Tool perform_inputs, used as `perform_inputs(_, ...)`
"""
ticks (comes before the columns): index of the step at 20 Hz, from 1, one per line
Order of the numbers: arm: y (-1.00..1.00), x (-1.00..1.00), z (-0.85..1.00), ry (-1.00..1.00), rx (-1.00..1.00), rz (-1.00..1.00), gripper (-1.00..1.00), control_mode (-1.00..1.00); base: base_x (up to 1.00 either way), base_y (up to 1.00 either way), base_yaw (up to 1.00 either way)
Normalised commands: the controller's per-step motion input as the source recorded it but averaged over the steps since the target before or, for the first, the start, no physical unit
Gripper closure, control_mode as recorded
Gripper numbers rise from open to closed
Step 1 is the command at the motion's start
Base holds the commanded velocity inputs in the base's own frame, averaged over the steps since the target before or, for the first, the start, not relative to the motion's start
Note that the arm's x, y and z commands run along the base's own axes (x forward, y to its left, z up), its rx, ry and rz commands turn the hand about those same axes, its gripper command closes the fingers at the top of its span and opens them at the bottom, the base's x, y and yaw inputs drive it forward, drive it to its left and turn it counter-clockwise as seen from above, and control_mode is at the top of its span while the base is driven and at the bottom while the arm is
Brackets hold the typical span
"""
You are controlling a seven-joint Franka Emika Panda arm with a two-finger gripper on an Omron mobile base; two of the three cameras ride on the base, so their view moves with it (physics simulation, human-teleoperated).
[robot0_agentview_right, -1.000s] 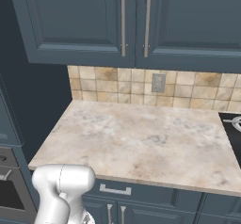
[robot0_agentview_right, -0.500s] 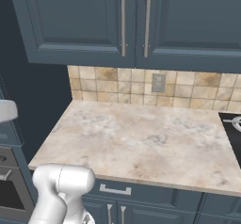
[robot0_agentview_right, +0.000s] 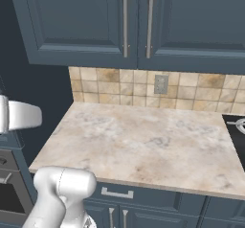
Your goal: Close all open cabinet doors.
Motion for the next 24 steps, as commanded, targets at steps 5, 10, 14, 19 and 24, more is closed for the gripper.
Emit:
perform_inputs(5,-0.11,0.00,-0.28,0.03,0.11,0.00,-1.00,-1.00,0.00,0.00,0.00)
perform_inputs(10,-0.01,0.00,-0.24,0.02,0.09,0.00,-1.00,-1.00,0.00,0.00,0.00)
perform_inputs(14,0.00,0.00,-0.13,0.00,0.01,-0.03,-1.00,-1.00,0.00,0.00,0.00)
perform_inputs(19,0.00,-0.04,-0.02,0.00,0.00,-0.04,-1.00,1.00,-0.08,0.00,-0.01)
perform_inputs(24,0.00,0.00,0.00,0.00,0.00,0.00,-1.00,1.00,-0.80,0.07,-0.07)
